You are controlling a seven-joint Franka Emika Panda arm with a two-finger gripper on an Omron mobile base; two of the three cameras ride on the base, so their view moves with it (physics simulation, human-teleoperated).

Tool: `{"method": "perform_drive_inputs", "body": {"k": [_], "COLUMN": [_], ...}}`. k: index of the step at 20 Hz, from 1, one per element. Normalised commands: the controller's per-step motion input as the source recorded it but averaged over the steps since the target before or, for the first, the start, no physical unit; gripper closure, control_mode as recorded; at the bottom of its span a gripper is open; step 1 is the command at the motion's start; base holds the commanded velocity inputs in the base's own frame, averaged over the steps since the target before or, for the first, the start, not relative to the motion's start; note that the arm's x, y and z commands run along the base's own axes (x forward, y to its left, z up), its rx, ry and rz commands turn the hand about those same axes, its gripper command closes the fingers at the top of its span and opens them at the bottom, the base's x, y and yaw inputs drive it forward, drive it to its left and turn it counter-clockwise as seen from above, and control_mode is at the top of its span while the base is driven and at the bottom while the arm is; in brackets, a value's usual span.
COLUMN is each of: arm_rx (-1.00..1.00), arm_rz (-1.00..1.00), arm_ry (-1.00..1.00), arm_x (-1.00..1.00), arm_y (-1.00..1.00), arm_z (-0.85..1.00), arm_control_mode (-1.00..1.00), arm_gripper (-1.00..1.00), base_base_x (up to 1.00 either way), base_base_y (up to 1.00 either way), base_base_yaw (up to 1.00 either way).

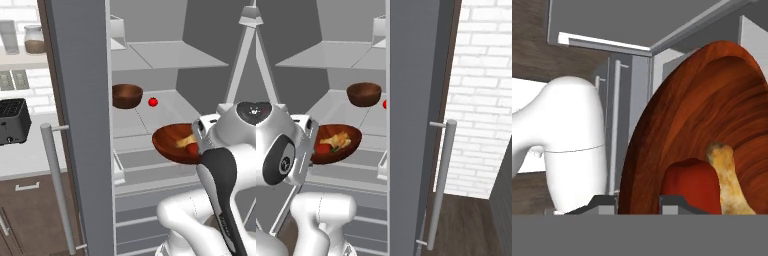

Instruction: Pick the chicken drumstick and bell pepper from their plates and place them in the bowl. Then put the bowl in the fridge.

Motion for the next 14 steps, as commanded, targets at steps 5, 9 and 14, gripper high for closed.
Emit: {"method": "perform_drive_inputs", "body": {"k": [5,9,14], "arm_rx": [0.1,0.08,0.03], "arm_rz": [0.0,0.0,0.0], "arm_ry": [-0.27,-0.13,0.0], "arm_x": [0.68,0.97,1.0], "arm_y": [-0.05,0.02,0.0], "arm_z": [-0.03,-0.17,-0.33], "arm_control_mode": [-1.0,-1.0,-1.0], "arm_gripper": [1.0,1.0,1.0], "base_base_x": [0.0,0.0,0.0], "base_base_y": [0.0,0.0,0.0], "base_base_yaw": [0.0,0.0,0.0]}}
